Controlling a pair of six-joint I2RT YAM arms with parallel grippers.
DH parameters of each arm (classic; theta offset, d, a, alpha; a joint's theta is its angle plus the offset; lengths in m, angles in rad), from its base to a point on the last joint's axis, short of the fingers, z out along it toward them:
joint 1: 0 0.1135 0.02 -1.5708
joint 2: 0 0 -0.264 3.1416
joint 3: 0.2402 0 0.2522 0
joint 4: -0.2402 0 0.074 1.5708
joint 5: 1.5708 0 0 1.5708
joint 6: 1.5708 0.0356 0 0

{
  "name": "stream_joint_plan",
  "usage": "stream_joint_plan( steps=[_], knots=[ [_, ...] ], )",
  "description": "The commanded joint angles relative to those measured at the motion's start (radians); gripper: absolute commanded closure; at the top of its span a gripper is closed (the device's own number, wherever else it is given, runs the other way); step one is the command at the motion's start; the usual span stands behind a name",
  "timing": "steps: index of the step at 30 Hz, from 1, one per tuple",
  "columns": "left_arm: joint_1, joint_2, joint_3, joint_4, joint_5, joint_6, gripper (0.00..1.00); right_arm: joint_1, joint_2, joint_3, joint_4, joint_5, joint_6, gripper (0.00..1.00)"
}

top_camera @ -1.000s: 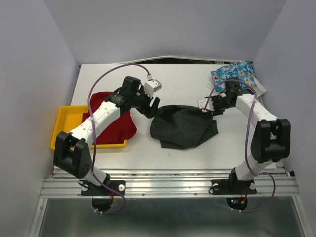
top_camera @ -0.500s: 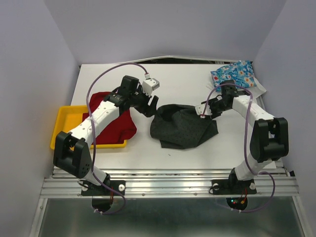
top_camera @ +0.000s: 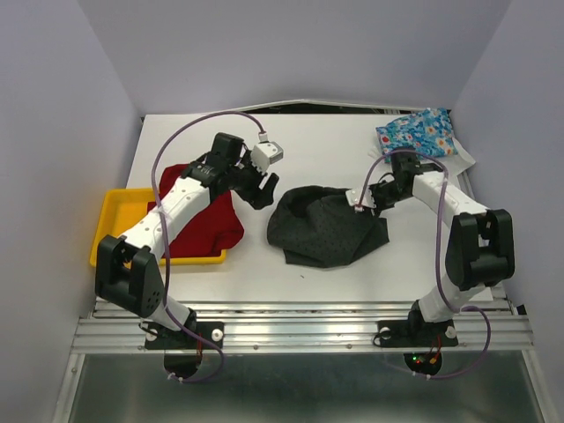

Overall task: Fold and stack the skirts
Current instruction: Flatten the skirt out

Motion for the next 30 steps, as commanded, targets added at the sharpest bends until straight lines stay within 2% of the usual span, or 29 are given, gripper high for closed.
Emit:
stream_joint_plan(
  steps=[1, 2, 3, 4, 6, 10, 13, 16, 24, 30],
  knots=[
    [-0.011, -0.01, 0.124, -0.197, 0.069, 0.335, 0.23, 0.007, -0.018, 0.185, 0.001, -0.105, 0.311, 0.99],
    [-0.02, -0.007, 0.139, -0.242, 0.077, 0.415, 0.23, 0.007, -0.018, 0.252, 0.001, -0.123, 0.414, 0.99],
    [-0.029, -0.006, 0.149, -0.274, 0.071, 0.561, 0.24, 0.007, -0.023, 0.28, -0.001, -0.134, 0.455, 0.99],
    [-0.055, -0.006, 0.155, -0.317, 0.048, 0.625, 0.25, -0.004, -0.029, 0.313, -0.001, -0.16, 0.518, 0.99],
    [-0.089, -0.01, 0.146, -0.334, 0.029, 0.775, 0.25, -0.004, -0.052, 0.323, -0.001, -0.174, 0.558, 0.99],
    [-0.202, 0.021, 0.112, -0.294, -0.027, 0.946, 0.26, -0.004, -0.076, 0.289, 0.008, -0.19, 0.605, 0.99],
    [-0.278, 0.116, 0.144, -0.287, -0.092, 0.994, 0.28, -0.004, -0.062, 0.285, 0.005, -0.176, 0.63, 0.99],
    [-0.286, 0.226, 0.219, -0.285, -0.117, 0.994, 0.3, -0.004, -0.064, 0.268, 0.008, -0.167, 0.635, 0.99],
    [-0.321, 0.401, 0.343, -0.314, -0.262, 0.97, 0.3, -0.004, -0.044, 0.278, 0.012, -0.159, 0.73, 0.99],
    [-0.322, 0.535, 0.446, -0.467, -0.353, 0.957, 0.34, -0.004, -0.032, 0.275, 0.012, -0.148, 0.754, 0.99]
  ],
)
